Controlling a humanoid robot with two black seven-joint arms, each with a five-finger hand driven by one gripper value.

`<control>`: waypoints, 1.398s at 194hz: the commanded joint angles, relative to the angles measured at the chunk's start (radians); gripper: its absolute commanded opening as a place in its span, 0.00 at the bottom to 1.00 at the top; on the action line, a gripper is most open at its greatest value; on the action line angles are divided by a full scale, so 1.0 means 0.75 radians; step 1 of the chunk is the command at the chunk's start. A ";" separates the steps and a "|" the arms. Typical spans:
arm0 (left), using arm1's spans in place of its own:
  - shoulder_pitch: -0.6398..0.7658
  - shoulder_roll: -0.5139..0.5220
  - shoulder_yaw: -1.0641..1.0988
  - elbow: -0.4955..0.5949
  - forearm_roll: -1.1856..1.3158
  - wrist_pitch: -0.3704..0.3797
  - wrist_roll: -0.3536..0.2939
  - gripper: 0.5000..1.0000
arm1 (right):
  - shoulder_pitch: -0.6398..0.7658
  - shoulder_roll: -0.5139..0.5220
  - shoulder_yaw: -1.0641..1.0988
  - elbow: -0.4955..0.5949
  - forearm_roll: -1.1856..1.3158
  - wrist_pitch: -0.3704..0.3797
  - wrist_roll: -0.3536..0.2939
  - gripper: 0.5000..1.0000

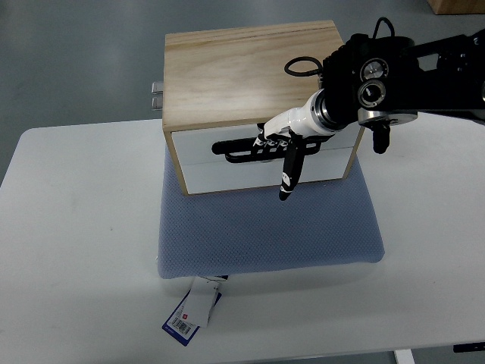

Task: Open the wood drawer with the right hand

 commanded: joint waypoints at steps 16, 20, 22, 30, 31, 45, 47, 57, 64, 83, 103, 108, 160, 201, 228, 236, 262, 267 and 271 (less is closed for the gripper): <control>0.000 0.000 0.001 0.000 0.000 0.000 0.000 1.00 | 0.018 -0.024 0.016 0.014 0.012 0.118 0.000 0.88; 0.000 0.000 0.001 0.000 0.000 0.000 0.000 1.00 | 0.018 -0.024 0.016 0.014 0.012 0.118 0.000 0.88; 0.000 0.000 -0.001 0.000 0.000 0.000 0.000 1.00 | 0.036 -0.024 0.020 0.021 0.014 0.136 0.000 0.88; 0.000 0.000 -0.002 0.000 0.000 0.000 0.000 1.00 | 0.049 -0.026 0.020 0.035 0.014 0.148 0.000 0.88; 0.000 0.000 -0.002 0.000 0.000 0.000 0.000 1.00 | 0.053 -0.026 0.020 0.039 0.014 0.152 0.000 0.88; 0.000 0.000 -0.002 0.000 0.000 0.000 0.000 1.00 | 0.063 -0.044 0.022 0.072 0.023 0.181 0.000 0.88; 0.000 0.000 -0.002 0.000 0.000 0.000 0.000 1.00 | 0.065 -0.046 0.022 0.074 0.025 0.185 0.000 0.88; 0.000 0.000 -0.002 0.000 0.000 0.000 0.000 1.00 | 0.065 -0.046 0.022 0.074 0.025 0.185 0.000 0.88; 0.000 0.000 -0.002 0.000 0.000 0.000 0.000 1.00 | 0.073 -0.056 0.024 0.100 0.057 0.218 0.000 0.88; 0.000 0.000 -0.002 0.000 0.000 0.000 0.000 1.00 | 0.073 -0.079 0.031 0.121 0.068 0.261 0.000 0.88; 0.000 0.000 -0.002 0.000 0.000 0.000 0.000 1.00 | 0.073 -0.089 0.043 0.131 0.072 0.300 0.000 0.88; 0.000 0.000 -0.002 0.000 0.000 0.000 0.000 1.00 | 0.073 -0.091 0.043 0.135 0.080 0.306 0.000 0.88; 0.000 0.000 -0.004 0.000 0.000 0.000 0.000 1.00 | 0.083 -0.128 0.069 0.180 0.198 0.381 0.000 0.88; 0.000 0.000 -0.004 0.002 0.000 0.000 0.000 1.00 | 0.128 -0.169 0.098 0.231 0.284 0.414 0.000 0.88; 0.000 0.000 -0.004 0.002 -0.002 0.000 0.000 1.00 | 0.161 -0.197 0.188 0.227 0.297 0.414 0.000 0.88; 0.000 0.000 -0.004 0.002 -0.002 0.000 0.000 1.00 | 0.169 -0.234 0.264 0.213 0.297 0.410 0.000 0.88; 0.000 0.000 -0.004 0.002 -0.002 0.000 0.000 1.00 | 0.155 -0.328 0.431 0.090 0.297 0.390 0.000 0.88; 0.000 0.000 -0.004 0.000 0.000 0.000 0.000 1.00 | 0.149 -0.347 0.464 0.057 0.297 0.388 0.000 0.88; 0.000 0.000 -0.004 0.002 0.000 0.000 0.000 1.00 | 0.143 -0.367 0.495 0.021 0.295 0.386 0.000 0.88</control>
